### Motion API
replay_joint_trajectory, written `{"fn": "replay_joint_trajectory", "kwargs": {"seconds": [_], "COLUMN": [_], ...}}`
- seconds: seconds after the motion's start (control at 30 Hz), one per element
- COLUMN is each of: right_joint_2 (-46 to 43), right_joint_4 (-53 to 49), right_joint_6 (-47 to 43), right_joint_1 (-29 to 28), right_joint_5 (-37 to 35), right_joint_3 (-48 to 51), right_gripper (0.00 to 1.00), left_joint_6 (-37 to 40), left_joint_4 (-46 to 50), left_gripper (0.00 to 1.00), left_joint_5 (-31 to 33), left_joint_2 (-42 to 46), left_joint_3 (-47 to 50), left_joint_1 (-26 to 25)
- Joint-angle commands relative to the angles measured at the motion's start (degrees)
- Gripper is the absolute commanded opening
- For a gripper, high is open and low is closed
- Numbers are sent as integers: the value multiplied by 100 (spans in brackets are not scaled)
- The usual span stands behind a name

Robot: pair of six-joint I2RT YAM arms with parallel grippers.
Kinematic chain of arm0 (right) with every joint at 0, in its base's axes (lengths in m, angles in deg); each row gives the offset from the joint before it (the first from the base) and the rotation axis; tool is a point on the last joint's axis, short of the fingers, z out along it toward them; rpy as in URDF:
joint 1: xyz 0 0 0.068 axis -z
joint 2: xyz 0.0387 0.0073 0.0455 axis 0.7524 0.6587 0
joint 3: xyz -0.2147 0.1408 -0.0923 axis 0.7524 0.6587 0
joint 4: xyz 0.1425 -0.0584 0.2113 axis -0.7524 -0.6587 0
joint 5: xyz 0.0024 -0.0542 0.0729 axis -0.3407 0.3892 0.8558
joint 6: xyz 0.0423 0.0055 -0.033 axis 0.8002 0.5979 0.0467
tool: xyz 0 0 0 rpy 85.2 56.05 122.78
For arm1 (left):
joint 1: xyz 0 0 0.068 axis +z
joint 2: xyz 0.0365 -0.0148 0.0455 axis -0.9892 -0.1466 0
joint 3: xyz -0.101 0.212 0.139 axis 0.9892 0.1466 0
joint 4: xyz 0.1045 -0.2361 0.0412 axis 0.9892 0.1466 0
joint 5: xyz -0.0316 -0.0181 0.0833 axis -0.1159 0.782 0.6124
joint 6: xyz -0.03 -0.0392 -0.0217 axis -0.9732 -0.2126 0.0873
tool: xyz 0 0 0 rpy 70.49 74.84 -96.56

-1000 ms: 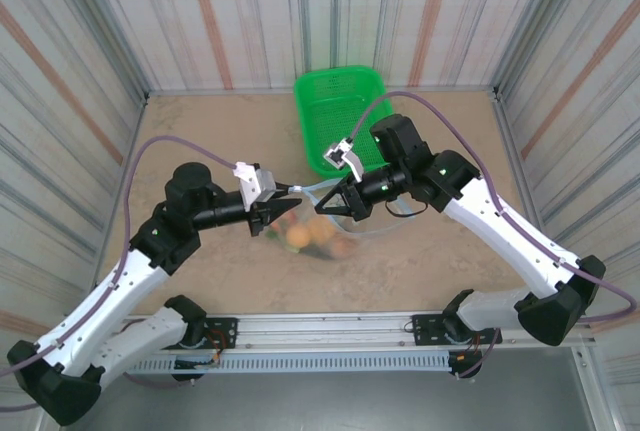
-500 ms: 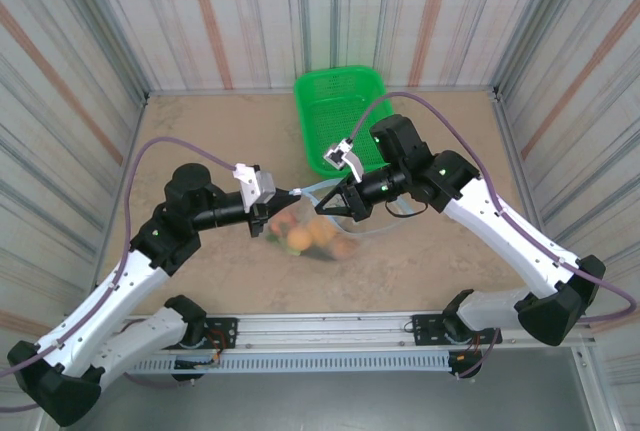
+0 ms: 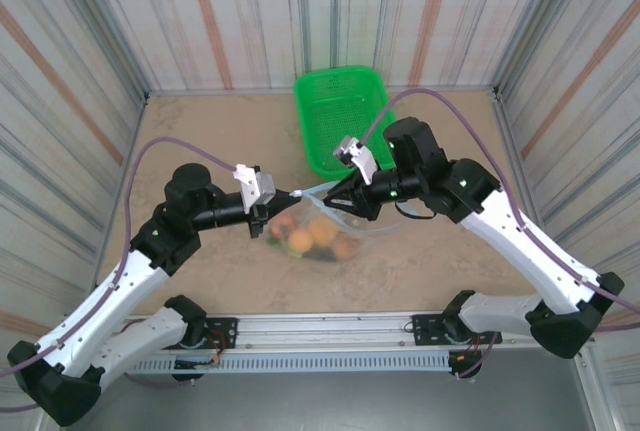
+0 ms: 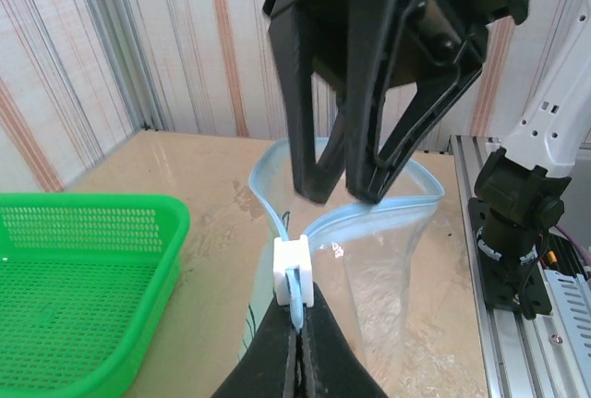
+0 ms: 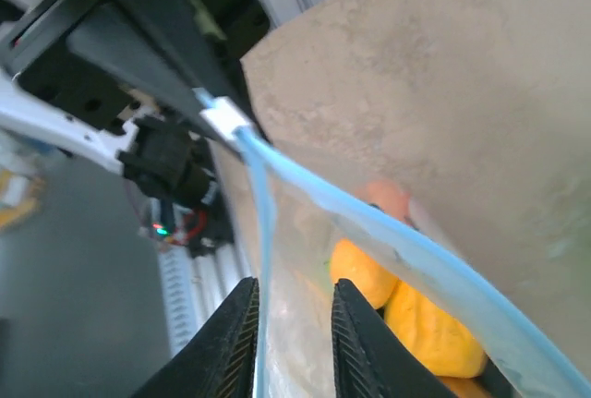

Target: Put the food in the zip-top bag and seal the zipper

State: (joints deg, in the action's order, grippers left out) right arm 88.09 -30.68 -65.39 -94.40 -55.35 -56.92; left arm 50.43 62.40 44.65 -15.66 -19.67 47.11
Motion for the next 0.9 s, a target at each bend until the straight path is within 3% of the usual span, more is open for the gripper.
{"fn": "replay_joint_trajectory", "kwargs": {"seconds": [0.0, 0.13, 0.4, 0.87], "right_joint_2": [-258, 91, 897, 1351], "right_joint_4": [-95, -277, -234, -169], "right_joint_6": [-1381, -1790, -2201, -2227], "right_joint_1": [-486, -528, -572, -573], "right_joint_5": [-967, -1064, -591, -13], "right_joint_3": [-366, -936, -1500, -1484], "right_gripper": [25, 26, 31, 30], "left_joint_6": [77, 116, 76, 111], "left_joint_4": [22, 18, -35, -97], "left_gripper": [0, 0, 0, 0], "left_joint_5": [-141, -169, -156, -45], "left_joint_2": [117, 149, 191, 290], "left_joint_3": [28, 39, 116, 200], "left_joint_1": [-49, -45, -46, -51]}}
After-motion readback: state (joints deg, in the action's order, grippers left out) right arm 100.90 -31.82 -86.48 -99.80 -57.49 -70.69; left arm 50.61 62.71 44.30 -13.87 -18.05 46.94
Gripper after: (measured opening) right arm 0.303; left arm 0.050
